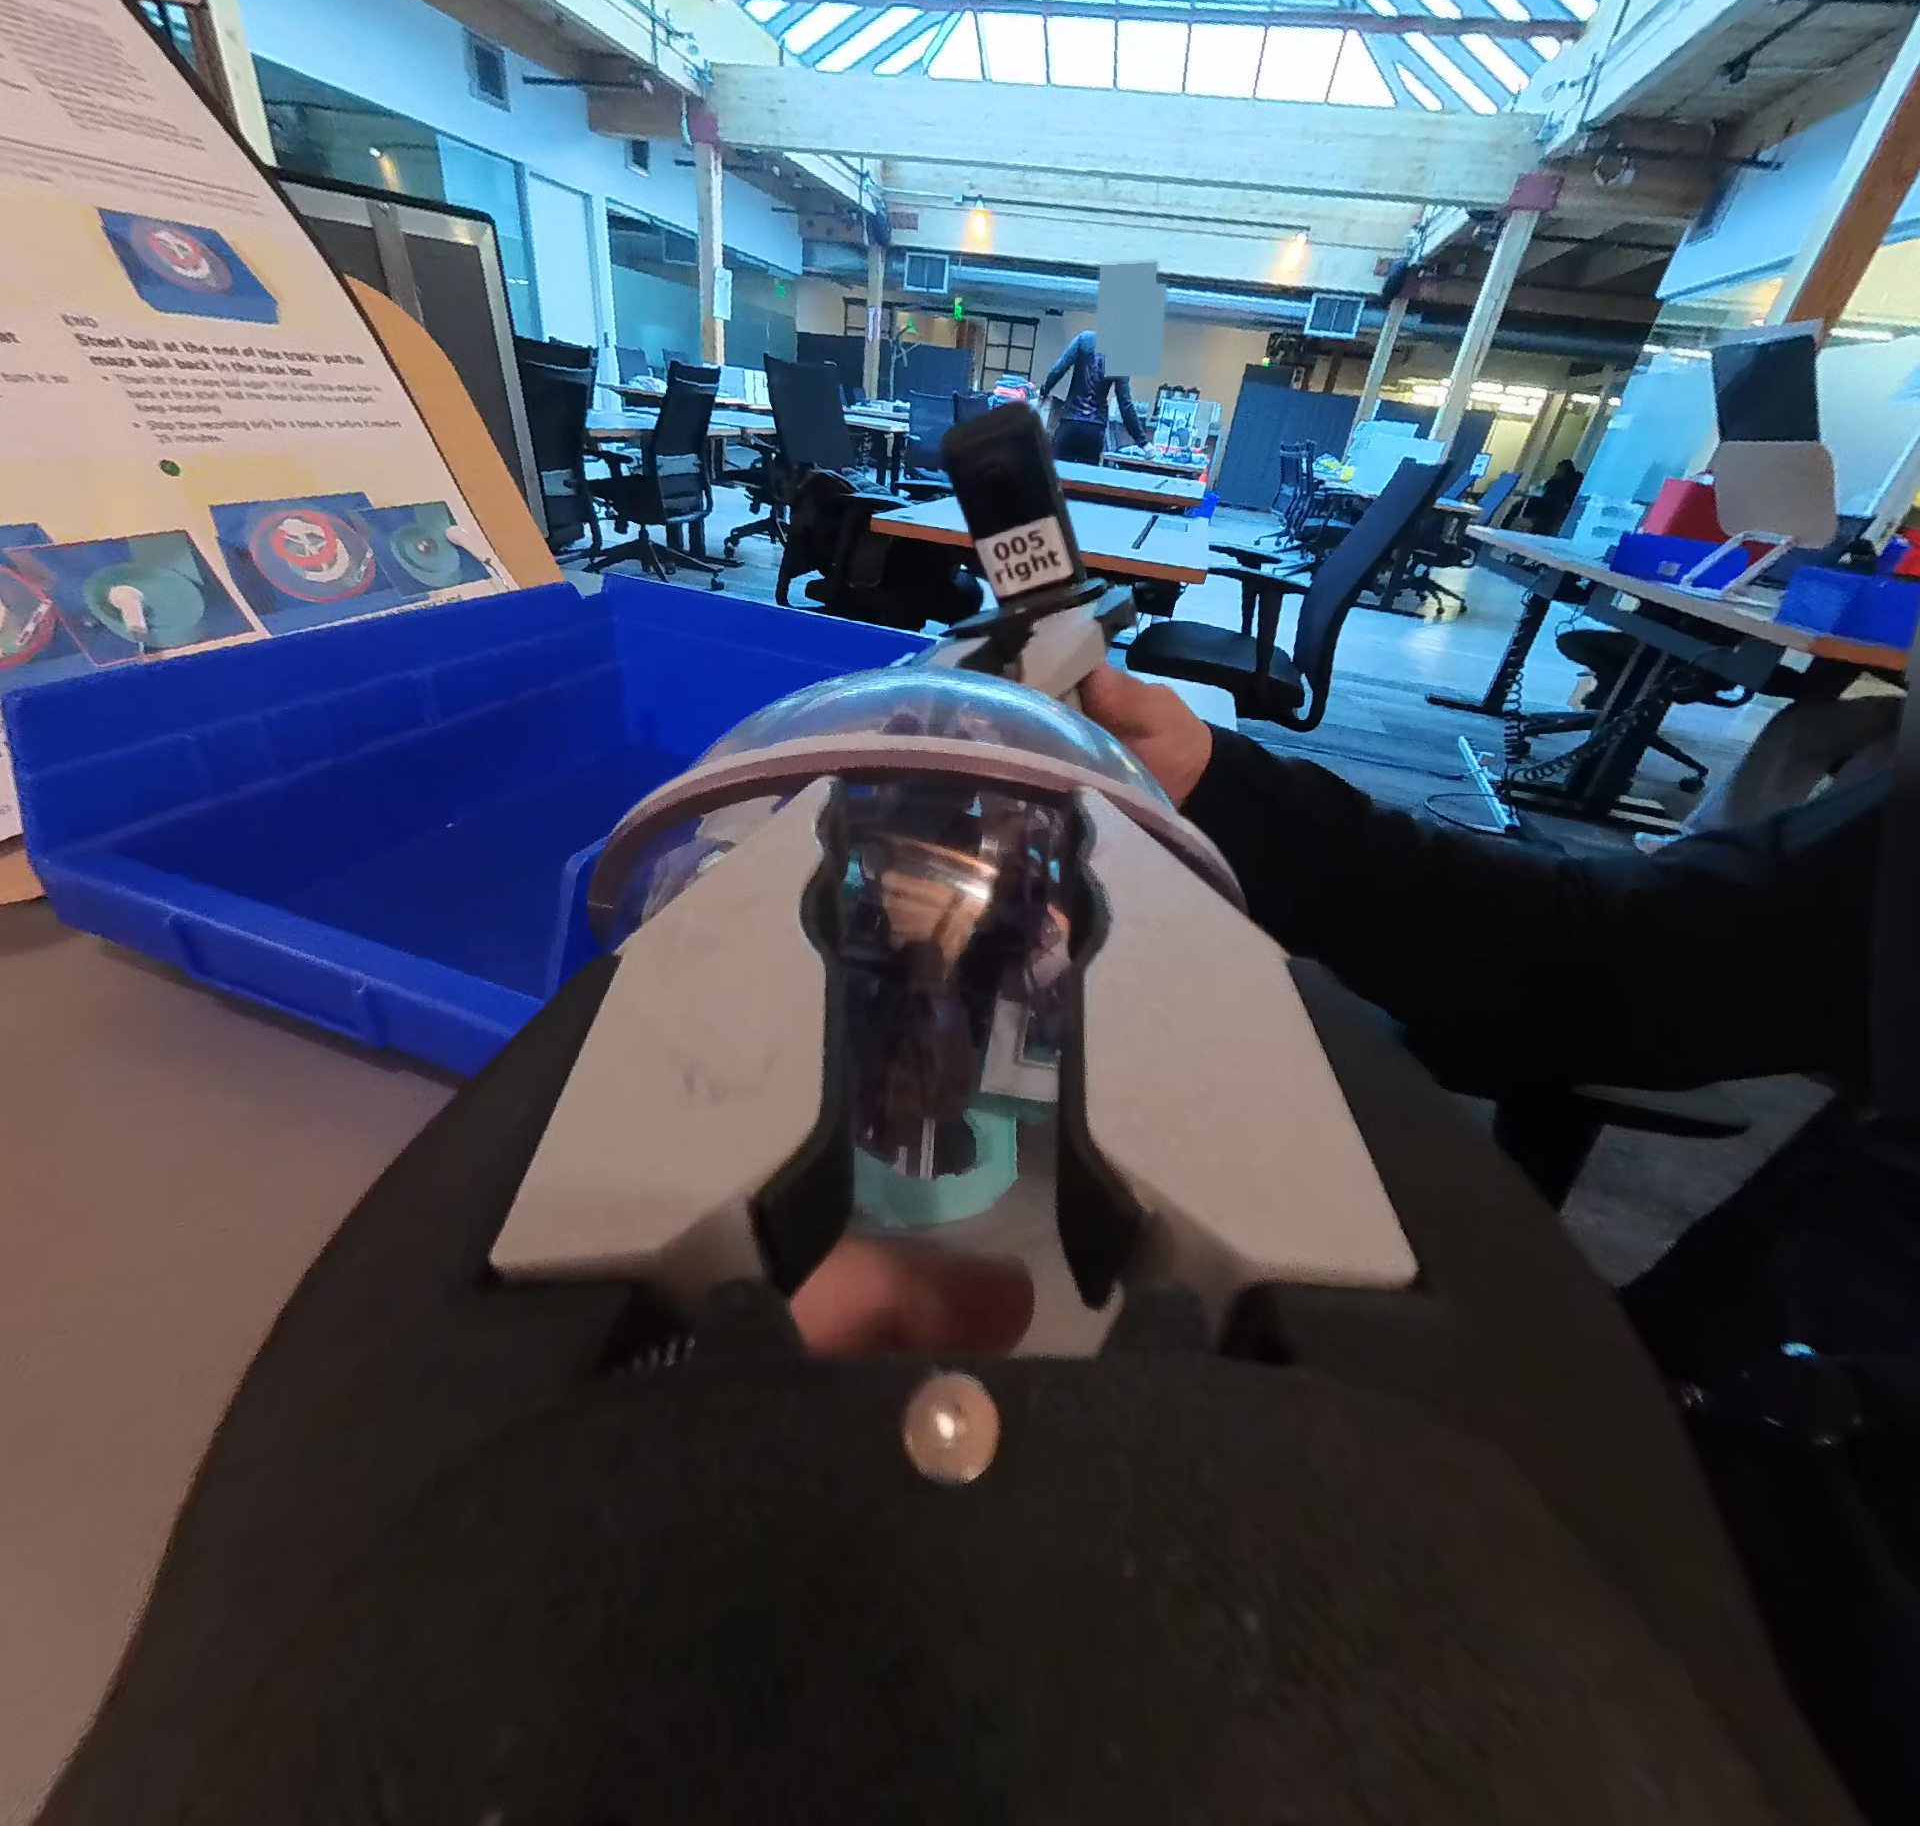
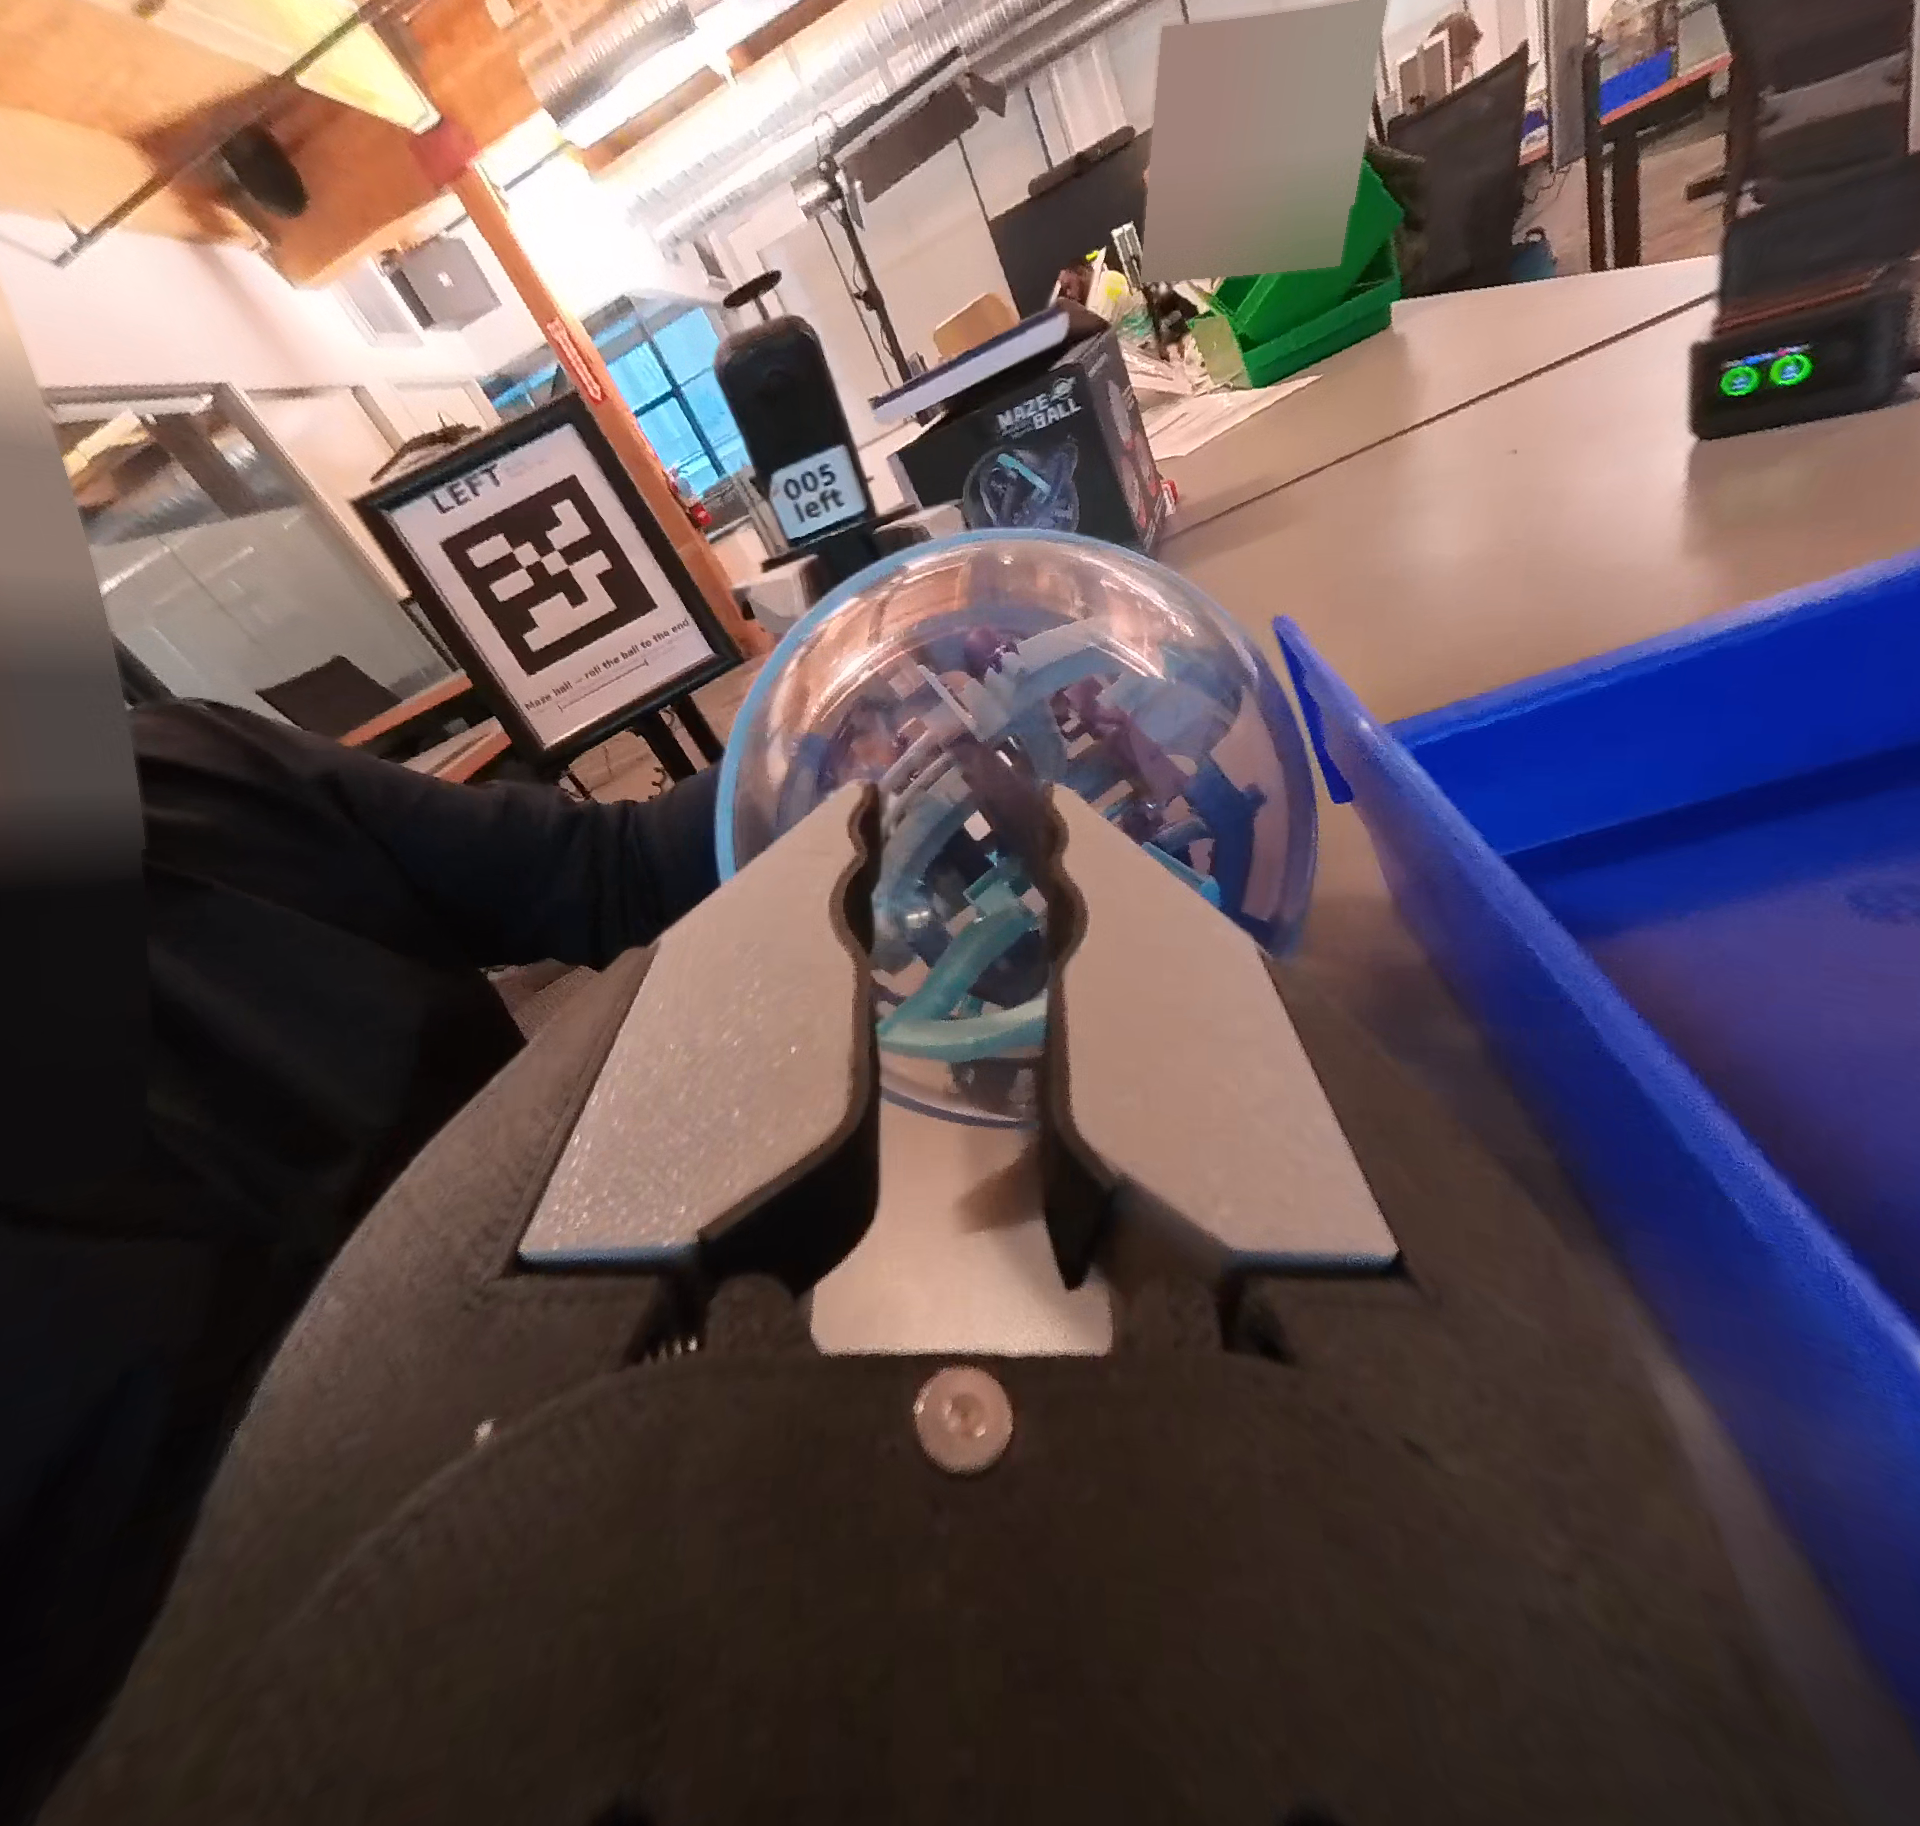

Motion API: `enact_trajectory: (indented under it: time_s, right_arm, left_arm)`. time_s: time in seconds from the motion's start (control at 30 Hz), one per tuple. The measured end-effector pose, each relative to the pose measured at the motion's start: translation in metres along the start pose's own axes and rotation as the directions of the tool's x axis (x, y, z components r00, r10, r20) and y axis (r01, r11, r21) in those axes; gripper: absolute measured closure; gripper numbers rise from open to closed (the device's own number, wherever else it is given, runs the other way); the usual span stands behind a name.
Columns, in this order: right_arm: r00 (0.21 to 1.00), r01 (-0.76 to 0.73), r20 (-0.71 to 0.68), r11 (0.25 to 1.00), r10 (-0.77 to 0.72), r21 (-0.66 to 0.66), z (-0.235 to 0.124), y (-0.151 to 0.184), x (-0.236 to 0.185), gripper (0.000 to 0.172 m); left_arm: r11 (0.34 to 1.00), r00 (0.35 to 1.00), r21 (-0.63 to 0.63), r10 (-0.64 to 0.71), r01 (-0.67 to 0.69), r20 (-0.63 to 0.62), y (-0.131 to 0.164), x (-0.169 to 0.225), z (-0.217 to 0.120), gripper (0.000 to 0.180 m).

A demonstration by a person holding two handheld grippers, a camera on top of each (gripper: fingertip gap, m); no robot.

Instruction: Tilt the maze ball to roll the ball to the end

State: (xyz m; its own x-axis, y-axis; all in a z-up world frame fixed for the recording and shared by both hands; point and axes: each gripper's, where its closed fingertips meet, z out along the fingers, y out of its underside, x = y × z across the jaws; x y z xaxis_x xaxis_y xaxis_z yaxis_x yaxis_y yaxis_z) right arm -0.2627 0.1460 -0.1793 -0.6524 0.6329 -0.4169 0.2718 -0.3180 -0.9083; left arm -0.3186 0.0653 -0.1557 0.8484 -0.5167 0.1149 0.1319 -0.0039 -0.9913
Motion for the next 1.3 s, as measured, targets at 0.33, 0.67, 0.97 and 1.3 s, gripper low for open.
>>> enact_trajectory:
  time_s: [0.33, 0.67, 0.97, 1.3]
  right_arm:
    - [0.967, 0.051, 0.252, 0.994, -0.024, -0.099, 0.022, 0.013, -0.055, 0.172]
    - [0.96, 0.094, 0.277, 0.97, -0.029, -0.224, 0.041, 0.036, -0.064, 0.172]
    - [0.969, 0.132, 0.244, 0.924, -0.044, -0.358, 0.054, 0.064, -0.058, 0.172]
    - [0.975, 0.148, 0.213, 0.912, -0.069, -0.381, 0.046, 0.068, -0.05, 0.169]
  left_arm:
    - [0.988, 0.979, -0.036, 0.141, -0.148, -0.144, 0.007, 0.022, -0.015, 0.137]
    - [0.991, 0.971, -0.011, 0.125, -0.13, -0.204, 0.009, 0.019, -0.025, 0.129]
    - [0.993, 0.999, -0.115, 0.038, -0.036, 0.014, 0.001, -0.009, -0.02, 0.118]
    - [0.971, 0.992, -0.229, 0.089, -0.068, 0.084, 0.004, -0.011, -0.034, 0.156]
